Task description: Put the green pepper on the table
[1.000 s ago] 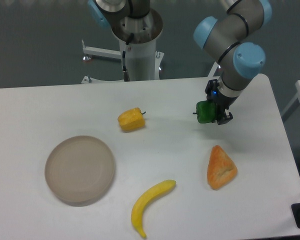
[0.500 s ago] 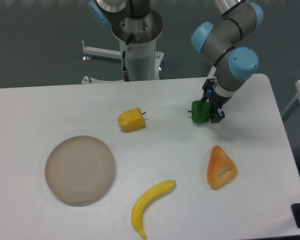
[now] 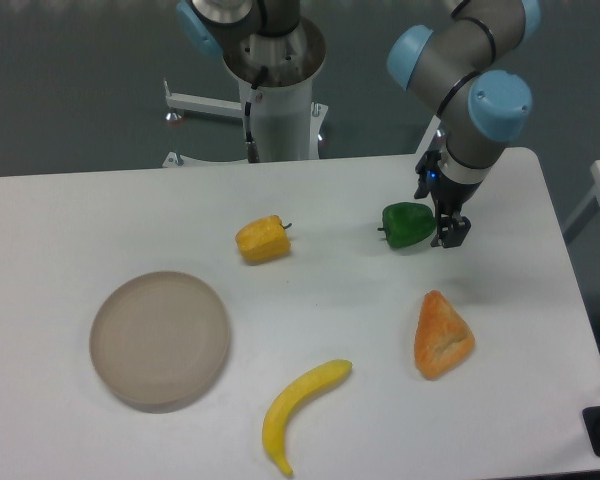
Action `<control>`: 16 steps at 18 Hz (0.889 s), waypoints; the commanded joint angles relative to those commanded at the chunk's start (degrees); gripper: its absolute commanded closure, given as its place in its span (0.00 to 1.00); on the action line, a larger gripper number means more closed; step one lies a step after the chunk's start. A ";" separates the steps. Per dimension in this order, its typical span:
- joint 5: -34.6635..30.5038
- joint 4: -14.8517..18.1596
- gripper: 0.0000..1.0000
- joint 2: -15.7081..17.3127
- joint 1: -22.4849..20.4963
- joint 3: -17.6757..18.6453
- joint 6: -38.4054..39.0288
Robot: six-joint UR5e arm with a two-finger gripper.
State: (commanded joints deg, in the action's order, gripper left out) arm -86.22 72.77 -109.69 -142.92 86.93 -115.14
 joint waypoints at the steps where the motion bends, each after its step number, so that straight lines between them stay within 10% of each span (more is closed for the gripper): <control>1: -0.53 0.61 0.00 -0.17 0.70 -0.88 0.87; 9: -4.84 3.34 0.00 -4.84 11.68 -9.58 18.53; 16: -4.22 3.34 0.00 -4.04 14.86 -9.33 23.90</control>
State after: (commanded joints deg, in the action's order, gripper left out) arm -90.44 76.11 -113.73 -128.06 77.61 -91.24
